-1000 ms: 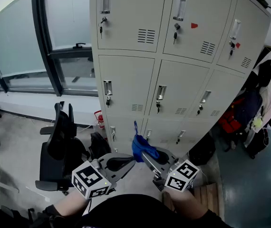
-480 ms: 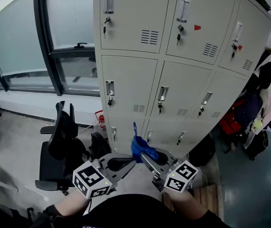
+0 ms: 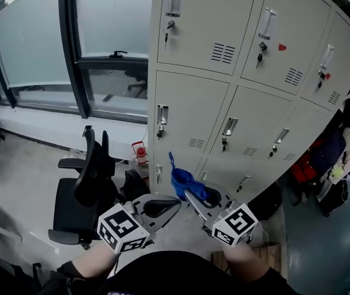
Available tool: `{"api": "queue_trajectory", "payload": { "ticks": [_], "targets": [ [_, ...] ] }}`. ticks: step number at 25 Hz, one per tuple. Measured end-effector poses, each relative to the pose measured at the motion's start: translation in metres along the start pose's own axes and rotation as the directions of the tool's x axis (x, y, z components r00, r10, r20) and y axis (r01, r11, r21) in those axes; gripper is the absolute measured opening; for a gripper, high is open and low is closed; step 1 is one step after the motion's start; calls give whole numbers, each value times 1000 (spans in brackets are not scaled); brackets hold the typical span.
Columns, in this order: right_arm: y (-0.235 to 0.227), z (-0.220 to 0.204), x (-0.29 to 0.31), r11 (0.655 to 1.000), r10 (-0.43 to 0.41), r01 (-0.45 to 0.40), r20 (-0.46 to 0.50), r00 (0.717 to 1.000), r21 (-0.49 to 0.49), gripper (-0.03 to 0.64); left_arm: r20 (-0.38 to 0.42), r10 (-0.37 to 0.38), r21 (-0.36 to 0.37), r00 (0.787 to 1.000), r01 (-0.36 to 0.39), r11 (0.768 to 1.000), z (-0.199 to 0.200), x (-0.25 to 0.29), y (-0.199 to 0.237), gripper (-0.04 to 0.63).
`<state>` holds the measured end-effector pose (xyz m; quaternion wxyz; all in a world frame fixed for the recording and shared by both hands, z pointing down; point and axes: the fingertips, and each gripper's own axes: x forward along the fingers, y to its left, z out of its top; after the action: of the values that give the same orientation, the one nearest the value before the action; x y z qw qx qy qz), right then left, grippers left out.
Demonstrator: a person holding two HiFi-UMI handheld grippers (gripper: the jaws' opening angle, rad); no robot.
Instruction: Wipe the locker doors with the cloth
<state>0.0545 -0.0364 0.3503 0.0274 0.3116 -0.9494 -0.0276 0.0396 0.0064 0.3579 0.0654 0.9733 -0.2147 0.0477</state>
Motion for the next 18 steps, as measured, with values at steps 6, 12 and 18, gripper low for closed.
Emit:
{"api": "queue_trajectory", "payload": {
  "ticks": [6, 12, 18],
  "targets": [
    [11, 8, 43, 997, -20, 18, -21, 1000, -70, 103, 24, 0, -10, 1000, 0, 1000, 2, -33, 33, 8],
    [-5, 24, 75, 985, -48, 43, -21, 999, -167, 103, 44, -2, -15, 999, 3, 1000, 7, -38, 64, 8],
    [-67, 61, 105, 871, -96, 75, -18, 995, -486, 103, 62, 30, 2, 998, -30, 1000, 25, -6, 95, 8]
  ]
}}
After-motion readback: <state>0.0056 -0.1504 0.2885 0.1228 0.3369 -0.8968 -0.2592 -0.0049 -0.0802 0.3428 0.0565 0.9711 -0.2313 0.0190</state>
